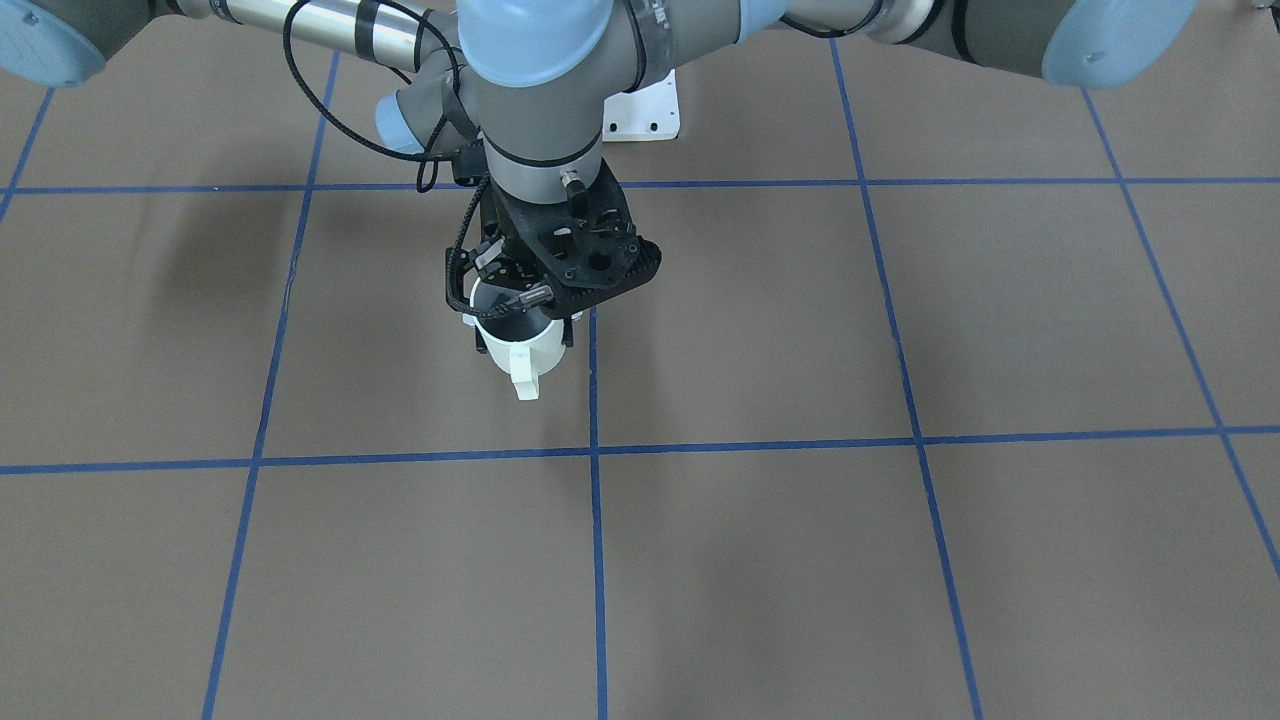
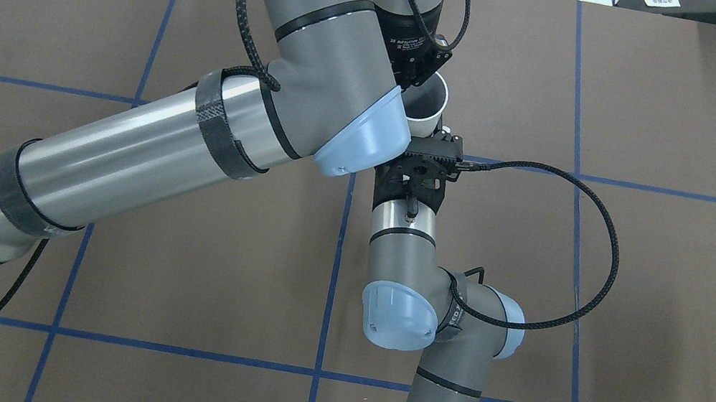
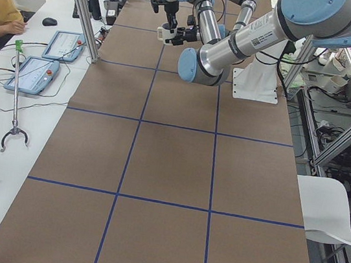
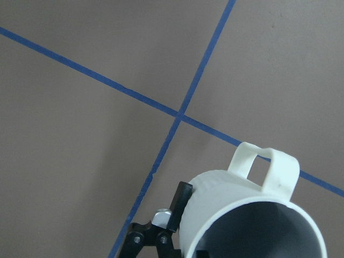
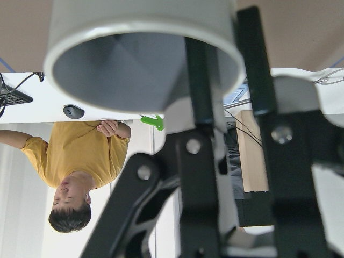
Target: Left arm hands cup to right arm to dump lemon
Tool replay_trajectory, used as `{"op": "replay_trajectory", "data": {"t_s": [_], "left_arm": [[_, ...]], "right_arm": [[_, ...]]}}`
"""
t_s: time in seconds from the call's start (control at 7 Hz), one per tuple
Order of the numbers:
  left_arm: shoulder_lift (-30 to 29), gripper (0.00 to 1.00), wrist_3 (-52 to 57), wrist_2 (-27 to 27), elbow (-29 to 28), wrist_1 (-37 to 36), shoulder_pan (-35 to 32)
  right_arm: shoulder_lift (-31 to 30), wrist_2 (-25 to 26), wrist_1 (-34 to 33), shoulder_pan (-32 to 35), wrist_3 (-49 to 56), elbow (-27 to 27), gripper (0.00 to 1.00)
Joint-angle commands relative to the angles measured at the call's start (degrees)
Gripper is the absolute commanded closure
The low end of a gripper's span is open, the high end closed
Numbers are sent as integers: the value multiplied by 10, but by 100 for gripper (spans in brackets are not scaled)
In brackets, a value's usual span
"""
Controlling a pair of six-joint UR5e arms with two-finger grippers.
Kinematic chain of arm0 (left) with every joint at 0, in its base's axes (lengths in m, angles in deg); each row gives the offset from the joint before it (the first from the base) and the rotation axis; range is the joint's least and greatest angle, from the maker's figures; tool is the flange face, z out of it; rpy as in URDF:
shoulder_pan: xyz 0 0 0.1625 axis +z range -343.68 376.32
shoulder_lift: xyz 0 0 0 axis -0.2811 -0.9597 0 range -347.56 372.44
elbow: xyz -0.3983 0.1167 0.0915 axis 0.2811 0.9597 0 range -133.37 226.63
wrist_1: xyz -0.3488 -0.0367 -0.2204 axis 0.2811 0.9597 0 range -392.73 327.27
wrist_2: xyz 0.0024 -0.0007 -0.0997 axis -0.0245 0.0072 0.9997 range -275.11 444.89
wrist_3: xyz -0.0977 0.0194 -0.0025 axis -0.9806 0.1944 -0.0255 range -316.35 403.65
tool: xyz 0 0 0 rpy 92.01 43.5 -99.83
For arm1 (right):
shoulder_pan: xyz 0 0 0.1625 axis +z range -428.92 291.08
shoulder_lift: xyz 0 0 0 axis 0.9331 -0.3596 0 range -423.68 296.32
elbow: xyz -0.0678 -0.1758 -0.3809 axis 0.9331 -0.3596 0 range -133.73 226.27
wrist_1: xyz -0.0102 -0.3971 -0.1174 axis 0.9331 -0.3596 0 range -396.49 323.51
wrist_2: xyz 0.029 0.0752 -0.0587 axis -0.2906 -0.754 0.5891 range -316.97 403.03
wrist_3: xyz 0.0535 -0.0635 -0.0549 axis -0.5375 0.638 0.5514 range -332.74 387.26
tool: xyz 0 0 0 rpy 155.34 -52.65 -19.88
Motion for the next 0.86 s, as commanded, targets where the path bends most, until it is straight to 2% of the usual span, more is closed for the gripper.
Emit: {"op": "replay_trajectory", "data": {"t_s": [0.0,0.14,0.71], "left_arm": [[0,100,0,0,2,-5,0],[-1,100,0,0,2,-5,0],[-3,100,0,0,21,-5,-10]], "right_arm": [[-4,3,1,0,-4,2,55],[-8,2,15,0,1,4,1],[-22,1,21,-16,1,-18,0]]}}
